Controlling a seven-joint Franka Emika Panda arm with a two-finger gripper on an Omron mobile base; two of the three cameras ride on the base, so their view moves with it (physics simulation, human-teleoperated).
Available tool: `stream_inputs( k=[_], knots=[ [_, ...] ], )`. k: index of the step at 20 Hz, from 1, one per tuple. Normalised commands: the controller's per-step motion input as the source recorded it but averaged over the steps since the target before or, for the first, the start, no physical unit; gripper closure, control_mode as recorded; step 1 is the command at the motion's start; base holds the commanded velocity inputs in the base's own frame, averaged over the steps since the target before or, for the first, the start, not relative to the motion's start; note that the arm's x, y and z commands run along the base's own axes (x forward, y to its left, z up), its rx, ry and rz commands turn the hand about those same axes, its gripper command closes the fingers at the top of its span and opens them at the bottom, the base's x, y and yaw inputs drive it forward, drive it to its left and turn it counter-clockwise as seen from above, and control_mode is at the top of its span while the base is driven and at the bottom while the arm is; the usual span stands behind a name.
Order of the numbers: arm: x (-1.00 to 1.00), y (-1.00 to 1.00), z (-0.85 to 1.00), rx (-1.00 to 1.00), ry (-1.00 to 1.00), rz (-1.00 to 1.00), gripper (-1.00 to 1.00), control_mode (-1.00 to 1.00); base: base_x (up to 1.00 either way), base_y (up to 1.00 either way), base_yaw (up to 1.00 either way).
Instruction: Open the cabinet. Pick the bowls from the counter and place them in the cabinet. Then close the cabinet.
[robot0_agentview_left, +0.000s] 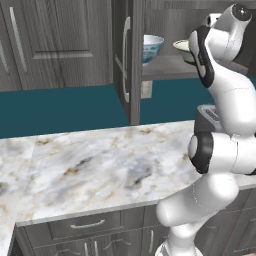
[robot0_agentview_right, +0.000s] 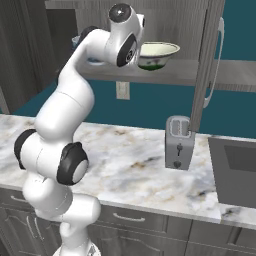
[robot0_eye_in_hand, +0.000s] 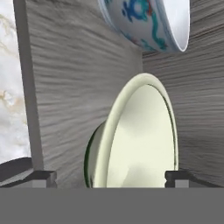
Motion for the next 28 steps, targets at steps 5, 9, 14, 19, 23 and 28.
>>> stream_inputs(
  k=[5, 9, 14, 19, 23, 28],
  knots=[
    [-0.45, 0.19, 0.16, -0.07, -0.03, 0.06, -1.00, -1.00, 0.00, 0.00, 0.00],
    [-0.56, 0.30, 0.00, -0.08, 0.00, 0.08, -1.00, -1.00, 0.00, 0.00, 0.00],
    [-0.74, 0.14, 0.08, -0.06, -0.06, 0.06, -1.00, -1.00, 0.00, 0.00, 0.00],
    [-0.96, 0.00, 0.06, -0.02, -0.26, 0.01, -1.00, -1.00, 0.00, 0.00, 0.00],
    [-0.96, 0.00, 0.09, 0.00, -0.28, 0.00, -1.00, -1.00, 0.00, 0.00, 0.00],
    [-0.81, 0.11, 0.09, -0.02, -0.03, 0.00, -1.00, -1.00, 0.00, 0.00, 0.00]
  ],
)
